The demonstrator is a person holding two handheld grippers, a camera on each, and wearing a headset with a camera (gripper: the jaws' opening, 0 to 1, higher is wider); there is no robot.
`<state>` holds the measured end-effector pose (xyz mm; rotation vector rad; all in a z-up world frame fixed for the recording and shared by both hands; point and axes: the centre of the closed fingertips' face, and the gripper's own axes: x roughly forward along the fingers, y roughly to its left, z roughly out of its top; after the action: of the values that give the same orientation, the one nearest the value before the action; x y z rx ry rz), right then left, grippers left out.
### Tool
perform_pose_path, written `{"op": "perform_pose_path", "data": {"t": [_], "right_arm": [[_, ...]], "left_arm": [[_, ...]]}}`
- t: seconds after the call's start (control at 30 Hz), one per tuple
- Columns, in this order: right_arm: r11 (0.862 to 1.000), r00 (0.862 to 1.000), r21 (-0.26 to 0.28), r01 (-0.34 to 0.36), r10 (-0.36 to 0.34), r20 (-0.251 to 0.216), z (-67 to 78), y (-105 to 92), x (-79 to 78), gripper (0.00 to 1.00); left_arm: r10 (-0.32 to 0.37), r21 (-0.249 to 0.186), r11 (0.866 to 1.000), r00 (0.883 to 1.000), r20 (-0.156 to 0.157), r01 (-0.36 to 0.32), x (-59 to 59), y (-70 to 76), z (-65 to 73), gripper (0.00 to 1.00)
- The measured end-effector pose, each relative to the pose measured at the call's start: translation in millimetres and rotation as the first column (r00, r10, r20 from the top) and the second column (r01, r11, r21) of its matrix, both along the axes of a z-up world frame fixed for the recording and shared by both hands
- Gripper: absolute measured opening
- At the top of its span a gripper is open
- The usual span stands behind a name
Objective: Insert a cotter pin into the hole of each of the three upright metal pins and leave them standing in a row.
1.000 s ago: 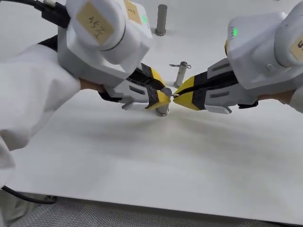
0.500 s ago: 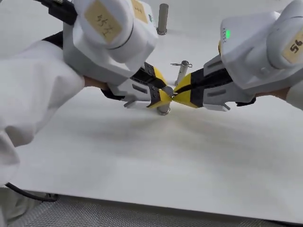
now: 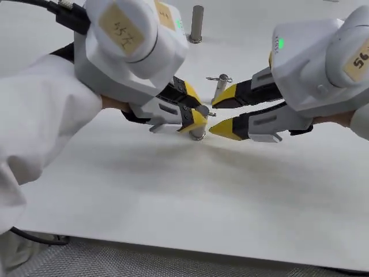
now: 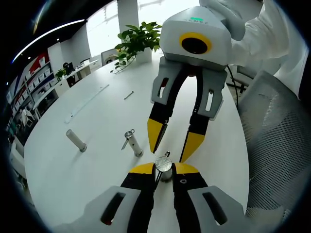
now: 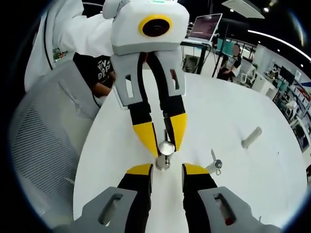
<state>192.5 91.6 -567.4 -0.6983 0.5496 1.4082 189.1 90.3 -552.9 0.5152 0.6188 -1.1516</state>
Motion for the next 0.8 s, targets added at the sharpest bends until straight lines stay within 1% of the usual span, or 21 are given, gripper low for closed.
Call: {"op": "perform_pose_path", "data": {"t": [0.03,0.07,0.1,0.13,0.2,0.33,0.37,0.4,0.43,0.47,0.5,0.53,0.57,0.6,0.63,0.67,0.7,0.73,0.8], "right_arm": [[1.000,1.000,0.001,0.011,-0.011,-0.006,0.6,-1.3,-0.4,0.20],[1.000,1.000,0.004,0.018,-0.018,-0.007,1.2,-1.9,-0.4,0.20],[1.000,1.000,0.008,0.027,-0.026,-0.013,1.9,-2.9,-1.1,0.20],[1.000,0.999,0.009,0.030,-0.030,-0.016,2.1,-3.2,-1.3,0.20],[0.999,0.999,0.019,0.046,-0.045,-0.026,3.4,-4.0,-1.8,0.20],[0.997,0.997,0.030,0.065,-0.063,-0.043,5.1,-4.0,-4.6,0.20],[0.997,0.997,0.032,0.069,-0.067,-0.046,5.4,-3.5,-5.0,0.19],[0.997,0.997,0.033,0.070,-0.068,-0.046,5.6,-3.1,-5.3,0.19],[0.997,0.996,0.035,0.071,-0.070,-0.048,6.1,-2.3,-5.5,0.19],[0.997,0.996,0.038,0.074,-0.072,-0.049,6.5,-1.7,-5.4,0.20],[0.996,0.996,0.041,0.077,-0.075,-0.050,6.9,-1.0,-5.3,0.20],[0.996,0.995,0.043,0.081,-0.078,-0.054,7.4,-0.1,-5.2,0.20],[0.996,0.995,0.043,0.083,-0.080,-0.055,7.3,0.4,-4.8,0.20],[0.996,0.995,0.042,0.085,-0.082,-0.054,7.2,1.2,-4.1,0.21],[0.995,0.995,0.041,0.086,-0.084,-0.052,7.3,1.7,-3.4,0.21],[0.995,0.995,0.041,0.088,-0.086,-0.051,7.5,2.2,-2.9,0.22],[0.995,0.995,0.043,0.089,-0.087,-0.051,8.0,3.0,-2.5,0.22],[0.994,0.995,0.054,0.091,-0.089,-0.053,9.3,4.8,-1.9,0.23],[0.993,0.994,0.061,0.099,-0.095,-0.062,10.9,7.7,-2.1,0.24]], "left_arm": [[-0.002,0.001,1.000,1.000,0.002,0.002,-0.4,0.6,0.2,0.10],[0.009,-0.010,1.000,1.000,-0.005,-0.009,-0.1,1.8,1.3,0.10],[0.023,-0.028,0.999,1.000,-0.018,-0.024,-0.5,2.1,2.4,0.10],[0.040,-0.059,0.997,0.999,-0.025,-0.041,0.8,3.3,5.2,0.11],[0.067,-0.083,0.994,0.997,-0.026,-0.069,2.6,9.3,8.1,0.14],[0.091,-0.084,0.992,0.996,-0.018,-0.093,2.7,23.9,8.9,0.23],[0.101,-0.092,0.991,0.995,-0.011,-0.102,3.3,26.9,10.0,0.24],[0.114,-0.115,0.987,0.993,-0.011,-0.115,2.6,29.1,12.8,0.24],[0.125,-0.133,0.983,0.992,-0.019,-0.127,1.5,30.4,14.7,0.24],[0.136,-0.149,0.979,0.990,-0.026,-0.138,1.6,33.2,16.3,0.27],[0.141,-0.161,0.976,0.990,-0.029,-0.144,2.2,39.5,17.2,0.30],[0.142,-0.169,0.975,0.989,-0.028,-0.145,-1.8,40.6,17.9,0.34],[0.144,-0.171,0.974,0.989,-0.028,-0.147,-3.6,41.6,18.0,0.40],[0.147,-0.173,0.974,0.989,-0.031,-0.150,-5.4,42.5,17.6,0.44],[0.153,-0.163,0.974,0.988,-0.034,-0.157,-8.1,44.8,16.4,0.47],[0.165,-0.151,0.974,0.986,-0.029,-0.167,-8.0,47.7,15.2,0.49],[0.173,-0.146,0.974,0.985,-0.020,-0.175,-8.3,50.7,14.3,0.50],[0.178,-0.148,0.973,0.984,-0.020,-0.179,-9.3,52.0,13.9,0.52],[0.184,-0.162,0.969,0.982,-0.042,-0.188,-13.4,53.9,12.9,0.58]]}}
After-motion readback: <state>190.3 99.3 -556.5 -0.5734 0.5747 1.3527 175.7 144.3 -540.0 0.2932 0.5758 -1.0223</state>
